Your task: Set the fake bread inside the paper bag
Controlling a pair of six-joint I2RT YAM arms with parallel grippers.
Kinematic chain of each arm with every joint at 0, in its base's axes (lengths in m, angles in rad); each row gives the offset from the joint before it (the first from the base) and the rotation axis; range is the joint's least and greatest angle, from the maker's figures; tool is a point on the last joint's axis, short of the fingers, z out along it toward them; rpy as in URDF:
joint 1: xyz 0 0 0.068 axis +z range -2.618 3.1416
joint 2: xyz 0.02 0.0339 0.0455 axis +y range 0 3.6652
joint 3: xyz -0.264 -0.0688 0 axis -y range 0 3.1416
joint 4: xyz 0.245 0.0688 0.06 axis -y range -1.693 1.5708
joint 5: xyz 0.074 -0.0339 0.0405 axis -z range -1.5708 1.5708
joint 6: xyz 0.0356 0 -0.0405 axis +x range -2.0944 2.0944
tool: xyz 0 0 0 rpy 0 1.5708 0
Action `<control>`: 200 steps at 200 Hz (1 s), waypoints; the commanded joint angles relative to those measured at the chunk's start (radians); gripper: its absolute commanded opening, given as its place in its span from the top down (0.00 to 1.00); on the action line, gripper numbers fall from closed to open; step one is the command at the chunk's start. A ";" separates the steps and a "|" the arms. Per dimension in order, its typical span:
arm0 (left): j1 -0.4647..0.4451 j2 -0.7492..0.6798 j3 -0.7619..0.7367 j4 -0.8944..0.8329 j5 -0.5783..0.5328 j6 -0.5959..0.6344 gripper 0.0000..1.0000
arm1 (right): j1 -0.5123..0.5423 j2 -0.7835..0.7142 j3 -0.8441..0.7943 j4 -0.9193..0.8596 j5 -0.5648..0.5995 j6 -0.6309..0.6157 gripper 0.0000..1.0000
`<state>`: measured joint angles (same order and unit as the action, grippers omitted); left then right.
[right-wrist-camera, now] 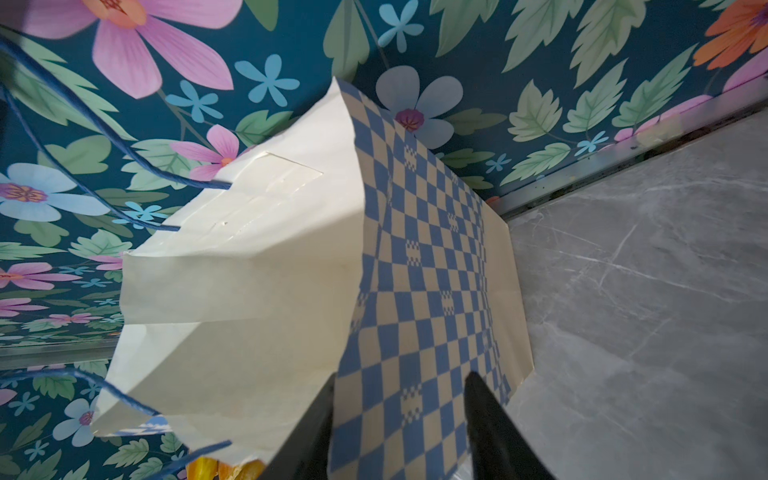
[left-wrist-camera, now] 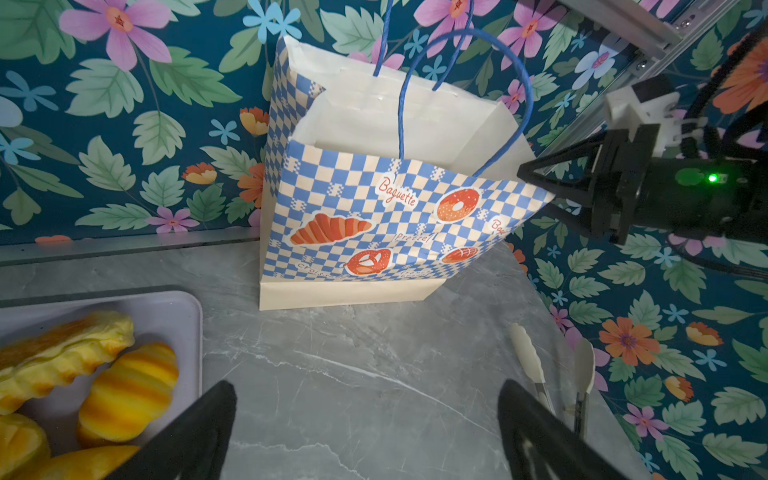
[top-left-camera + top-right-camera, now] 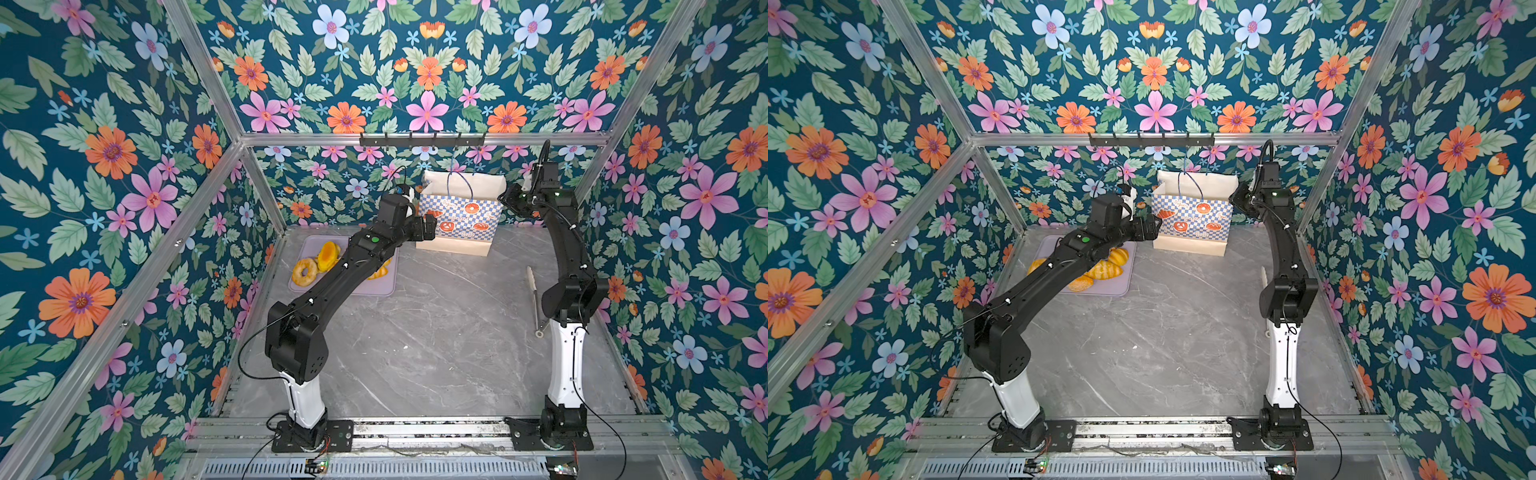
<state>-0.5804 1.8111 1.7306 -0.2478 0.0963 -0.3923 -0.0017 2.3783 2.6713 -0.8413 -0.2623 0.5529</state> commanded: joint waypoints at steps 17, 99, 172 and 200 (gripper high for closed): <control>0.004 -0.040 -0.062 0.015 -0.010 -0.020 0.00 | 0.002 -0.008 -0.002 0.029 -0.017 -0.023 0.65; 0.016 -0.110 -0.070 -0.027 -0.055 -0.028 0.00 | 0.002 -0.142 -0.138 -0.004 -0.002 -0.075 0.99; 0.031 -0.202 -0.106 -0.047 -0.101 -0.031 0.00 | 0.002 -0.380 -0.460 0.041 -0.055 -0.107 1.00; 0.041 -0.243 -0.133 -0.070 -0.111 -0.030 0.01 | 0.002 -0.507 -0.648 0.108 -0.094 -0.110 1.00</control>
<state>-0.5472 1.5978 1.6138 -0.2989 0.0048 -0.4206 -0.0017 1.9526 2.1319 -0.8043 -0.3103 0.4614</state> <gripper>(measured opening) 0.996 0.048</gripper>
